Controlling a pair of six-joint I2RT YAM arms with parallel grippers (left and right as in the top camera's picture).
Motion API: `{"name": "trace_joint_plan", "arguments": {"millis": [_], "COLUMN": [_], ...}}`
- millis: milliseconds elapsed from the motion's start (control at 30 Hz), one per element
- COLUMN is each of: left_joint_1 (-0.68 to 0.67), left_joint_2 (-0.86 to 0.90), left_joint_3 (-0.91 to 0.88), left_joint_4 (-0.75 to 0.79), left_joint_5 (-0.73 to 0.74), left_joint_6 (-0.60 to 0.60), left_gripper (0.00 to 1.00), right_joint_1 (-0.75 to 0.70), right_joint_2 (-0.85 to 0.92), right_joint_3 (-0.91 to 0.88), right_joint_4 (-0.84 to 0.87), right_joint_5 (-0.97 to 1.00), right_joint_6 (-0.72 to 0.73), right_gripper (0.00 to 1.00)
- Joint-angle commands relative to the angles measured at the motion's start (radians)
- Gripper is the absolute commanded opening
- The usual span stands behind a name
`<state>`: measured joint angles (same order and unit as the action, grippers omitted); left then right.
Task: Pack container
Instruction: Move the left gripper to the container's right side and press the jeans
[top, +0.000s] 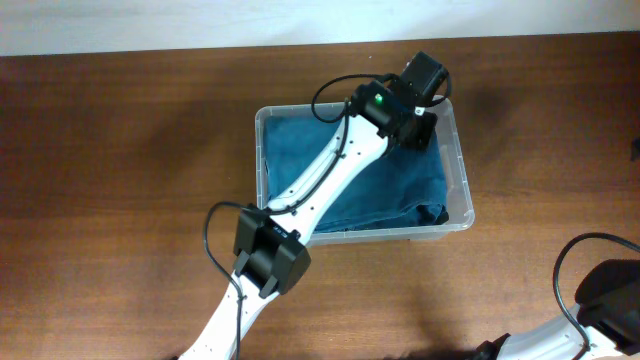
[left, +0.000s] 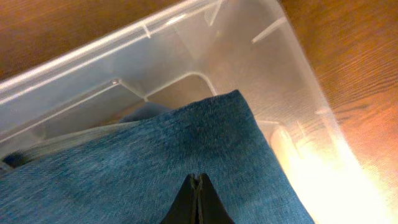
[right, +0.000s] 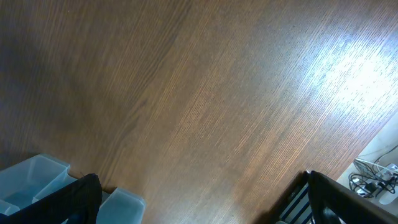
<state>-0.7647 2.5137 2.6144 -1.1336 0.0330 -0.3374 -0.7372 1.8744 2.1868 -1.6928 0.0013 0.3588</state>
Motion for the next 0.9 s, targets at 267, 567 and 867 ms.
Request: {"name": "trace_joint_plan", "arguments": {"millis": [267, 567, 867], "left_joint_1": [-0.031, -0.016, 0.017], "left_joint_2": [0.155, 0.080, -0.090], "left_joint_3": [0.004, 0.069, 0.119], "left_joint_4": [0.000, -0.060, -0.352], "left_joint_5": [-0.005, -0.010, 0.029], "left_joint_6": [-0.006, -0.006, -0.002], "left_gripper": [0.01, 0.01, 0.01], "right_joint_1": [-0.003, -0.003, -0.003], "right_joint_2": [-0.022, -0.021, -0.022], "right_joint_3": [-0.001, -0.001, -0.001], "right_joint_4": [-0.005, -0.005, -0.005], "right_joint_5": [0.002, 0.002, 0.003], "right_joint_6": [-0.003, -0.003, -0.003], "right_gripper": [0.98, 0.98, 0.98]}}
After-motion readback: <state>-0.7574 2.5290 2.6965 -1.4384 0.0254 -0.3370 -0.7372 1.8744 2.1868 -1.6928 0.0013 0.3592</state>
